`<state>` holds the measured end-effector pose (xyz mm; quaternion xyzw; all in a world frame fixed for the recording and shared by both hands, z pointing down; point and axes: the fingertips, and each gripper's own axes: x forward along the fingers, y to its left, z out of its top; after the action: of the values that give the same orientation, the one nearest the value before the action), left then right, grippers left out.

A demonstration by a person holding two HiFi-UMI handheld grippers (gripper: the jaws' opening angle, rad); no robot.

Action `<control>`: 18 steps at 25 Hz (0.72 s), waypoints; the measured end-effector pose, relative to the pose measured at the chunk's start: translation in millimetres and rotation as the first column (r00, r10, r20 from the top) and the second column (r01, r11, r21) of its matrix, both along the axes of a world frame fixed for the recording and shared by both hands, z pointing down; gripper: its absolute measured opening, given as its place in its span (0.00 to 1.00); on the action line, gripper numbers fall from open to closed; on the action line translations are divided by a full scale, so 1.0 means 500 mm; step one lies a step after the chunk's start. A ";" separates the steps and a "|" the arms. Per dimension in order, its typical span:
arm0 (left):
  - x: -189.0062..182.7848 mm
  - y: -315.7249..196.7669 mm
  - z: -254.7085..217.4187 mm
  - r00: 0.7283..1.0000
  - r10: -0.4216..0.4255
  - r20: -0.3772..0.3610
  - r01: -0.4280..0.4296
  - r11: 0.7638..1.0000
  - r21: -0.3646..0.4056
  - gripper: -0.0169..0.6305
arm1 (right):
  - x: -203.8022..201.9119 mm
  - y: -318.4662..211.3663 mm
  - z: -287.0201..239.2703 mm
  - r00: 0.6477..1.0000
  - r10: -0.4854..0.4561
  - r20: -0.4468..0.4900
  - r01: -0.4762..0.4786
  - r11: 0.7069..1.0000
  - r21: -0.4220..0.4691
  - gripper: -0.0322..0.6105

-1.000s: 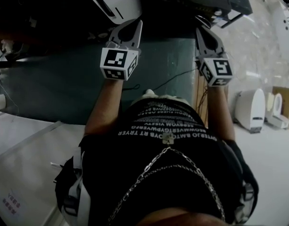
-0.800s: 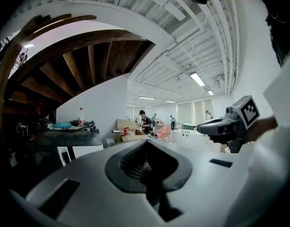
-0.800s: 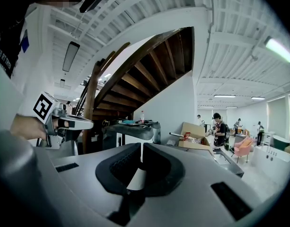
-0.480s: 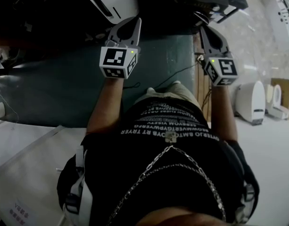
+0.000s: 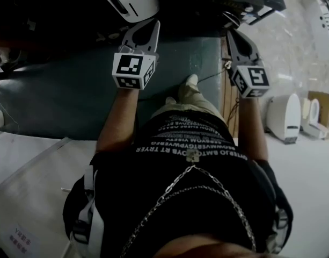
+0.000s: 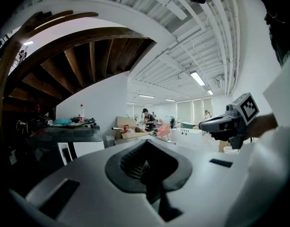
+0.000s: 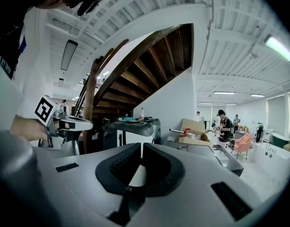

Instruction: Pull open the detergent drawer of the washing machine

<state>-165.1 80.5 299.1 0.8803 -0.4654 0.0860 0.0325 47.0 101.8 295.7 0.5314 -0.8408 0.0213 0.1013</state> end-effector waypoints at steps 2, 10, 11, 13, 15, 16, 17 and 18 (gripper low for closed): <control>0.000 -0.013 0.006 1.000 -0.008 0.006 0.008 1.000 -0.008 0.03 | 0.003 -0.018 0.009 1.000 -0.005 0.011 0.005 1.000 -0.012 0.07; 0.002 -0.089 0.026 1.000 -0.017 0.023 0.018 0.999 -0.032 0.03 | -0.007 -0.114 0.023 0.999 -0.034 0.028 0.034 0.999 -0.016 0.07; 0.005 -0.099 0.028 1.000 -0.017 0.024 0.018 0.999 -0.035 0.03 | -0.007 -0.124 0.025 0.999 -0.037 0.027 0.038 0.999 -0.017 0.07; 0.014 -0.119 0.035 1.000 -0.015 0.026 0.016 0.999 -0.040 0.03 | -0.001 -0.144 0.029 0.999 -0.040 0.025 0.041 0.999 -0.021 0.07; 0.024 -0.138 0.039 1.000 -0.013 0.025 0.014 0.999 -0.044 0.03 | 0.007 -0.162 0.033 0.999 -0.042 0.023 0.042 0.999 -0.028 0.07; 0.029 -0.148 0.040 1.000 -0.012 0.024 0.013 0.999 -0.046 0.03 | 0.010 -0.170 0.034 0.999 -0.044 0.022 0.044 0.999 -0.031 0.07; 0.034 -0.158 0.040 1.000 -0.010 0.022 0.012 0.999 -0.049 0.03 | 0.014 -0.179 0.033 0.999 -0.046 0.023 0.047 0.998 -0.033 0.07; 0.040 -0.168 0.040 1.000 -0.008 0.021 0.009 0.999 -0.052 0.03 | 0.017 -0.188 0.032 0.999 -0.048 0.024 0.049 0.998 -0.033 0.07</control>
<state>-144.9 -3.5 319.2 0.8762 -0.4671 0.1070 0.0510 55.7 7.9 311.9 0.5087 -0.8541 0.0392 0.1011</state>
